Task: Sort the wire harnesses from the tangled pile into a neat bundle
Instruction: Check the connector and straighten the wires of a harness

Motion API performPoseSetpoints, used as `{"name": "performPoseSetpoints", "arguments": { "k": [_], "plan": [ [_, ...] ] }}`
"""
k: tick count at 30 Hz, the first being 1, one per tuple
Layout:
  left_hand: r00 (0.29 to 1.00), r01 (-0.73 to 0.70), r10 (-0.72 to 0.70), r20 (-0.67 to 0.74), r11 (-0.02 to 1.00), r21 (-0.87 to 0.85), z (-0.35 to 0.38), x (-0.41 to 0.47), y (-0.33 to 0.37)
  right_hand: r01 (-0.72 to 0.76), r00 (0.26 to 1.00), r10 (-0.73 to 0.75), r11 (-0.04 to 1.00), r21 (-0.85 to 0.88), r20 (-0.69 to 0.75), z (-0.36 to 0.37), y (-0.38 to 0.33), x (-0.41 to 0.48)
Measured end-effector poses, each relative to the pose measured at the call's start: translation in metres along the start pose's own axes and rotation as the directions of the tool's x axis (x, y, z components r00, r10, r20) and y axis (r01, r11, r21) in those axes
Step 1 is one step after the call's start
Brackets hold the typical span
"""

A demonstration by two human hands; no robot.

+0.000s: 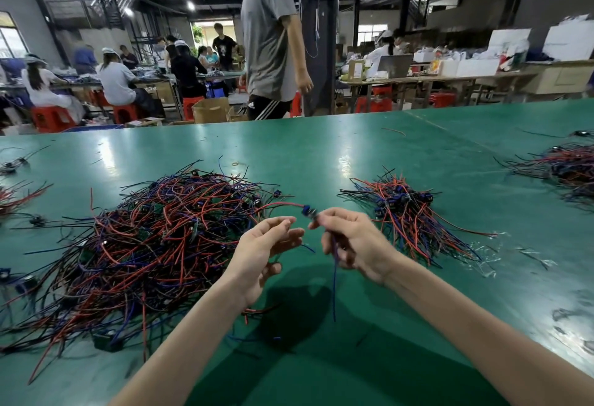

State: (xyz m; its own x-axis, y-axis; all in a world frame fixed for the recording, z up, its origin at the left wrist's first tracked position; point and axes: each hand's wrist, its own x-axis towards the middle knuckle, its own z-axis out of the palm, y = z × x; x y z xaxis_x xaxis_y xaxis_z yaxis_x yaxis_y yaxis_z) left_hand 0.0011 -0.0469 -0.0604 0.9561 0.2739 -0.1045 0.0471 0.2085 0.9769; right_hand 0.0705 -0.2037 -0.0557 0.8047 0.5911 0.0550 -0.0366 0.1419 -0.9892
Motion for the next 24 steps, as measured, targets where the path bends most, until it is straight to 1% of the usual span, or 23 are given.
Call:
{"name": "performPoseSetpoints", "arguments": {
  "k": [4, 6, 7, 8, 10, 12, 14, 17, 18, 19, 21, 22, 24],
  "plan": [
    [1.0, 0.017, -0.017, 0.022, 1.0, 0.002, -0.002, -0.001, 0.001, 0.135, 0.979, -0.109, 0.98, 0.146, -0.175, -0.034, -0.024, 0.01],
    [0.999, 0.023, -0.022, 0.042, 1.0, 0.0, -0.002, -0.001, 0.001, 0.176, 0.952, -0.123, 0.969, 0.173, -0.281, -0.06, -0.033, 0.019],
    [0.998, 0.027, -0.027, 0.052, 1.0, 0.006, -0.003, -0.001, 0.002, 0.167, 0.934, -0.103, 0.973, 0.162, -0.342, -0.074, -0.034, 0.025],
    [0.998, 0.031, -0.032, 0.059, 0.999, 0.019, -0.003, -0.002, 0.002, 0.13, 0.912, -0.064, 0.982, 0.137, -0.406, -0.088, -0.033, 0.03],
    [0.997, 0.038, -0.042, 0.071, 0.998, 0.051, -0.002, -0.003, 0.001, -0.009, 0.854, 0.037, 0.998, 0.058, -0.519, -0.115, -0.024, 0.036],
    [0.995, 0.046, -0.052, 0.08, 0.996, 0.077, -0.002, -0.004, 0.001, -0.141, 0.792, 0.1, 0.99, -0.02, -0.602, -0.135, -0.011, 0.038],
    [0.995, 0.049, -0.058, 0.082, 0.993, 0.109, -0.001, -0.004, 0.0, -0.215, 0.743, 0.099, 0.972, -0.096, -0.662, -0.148, -0.003, 0.037],
    [0.994, 0.045, -0.057, 0.088, 0.99, 0.133, 0.0, -0.006, 0.0, -0.277, 0.685, 0.024, 0.933, -0.231, -0.728, -0.15, -0.002, 0.033],
    [0.994, 0.04, -0.052, 0.091, 0.991, 0.131, 0.001, -0.006, -0.001, -0.306, 0.672, -0.032, 0.898, -0.317, -0.739, -0.148, -0.002, 0.032],
    [0.995, 0.032, -0.044, 0.093, 0.99, 0.136, 0.001, -0.006, -0.001, -0.344, 0.665, -0.104, 0.836, -0.427, -0.739, -0.145, -0.002, 0.031],
    [0.995, -0.005, -0.012, 0.095, 0.985, 0.175, 0.001, -0.007, -0.002, -0.432, 0.665, -0.247, 0.642, -0.633, -0.705, -0.138, -0.002, 0.028],
    [0.995, -0.032, 0.012, 0.097, 0.979, 0.202, 0.001, -0.007, -0.002, -0.469, 0.659, -0.303, 0.551, -0.69, -0.689, -0.135, -0.001, 0.028],
    [0.993, -0.095, 0.073, 0.095, 0.963, 0.252, 0.001, -0.006, -0.003, -0.505, 0.632, -0.411, 0.423, -0.752, -0.656, -0.128, 0.002, 0.027]
  ]
}}
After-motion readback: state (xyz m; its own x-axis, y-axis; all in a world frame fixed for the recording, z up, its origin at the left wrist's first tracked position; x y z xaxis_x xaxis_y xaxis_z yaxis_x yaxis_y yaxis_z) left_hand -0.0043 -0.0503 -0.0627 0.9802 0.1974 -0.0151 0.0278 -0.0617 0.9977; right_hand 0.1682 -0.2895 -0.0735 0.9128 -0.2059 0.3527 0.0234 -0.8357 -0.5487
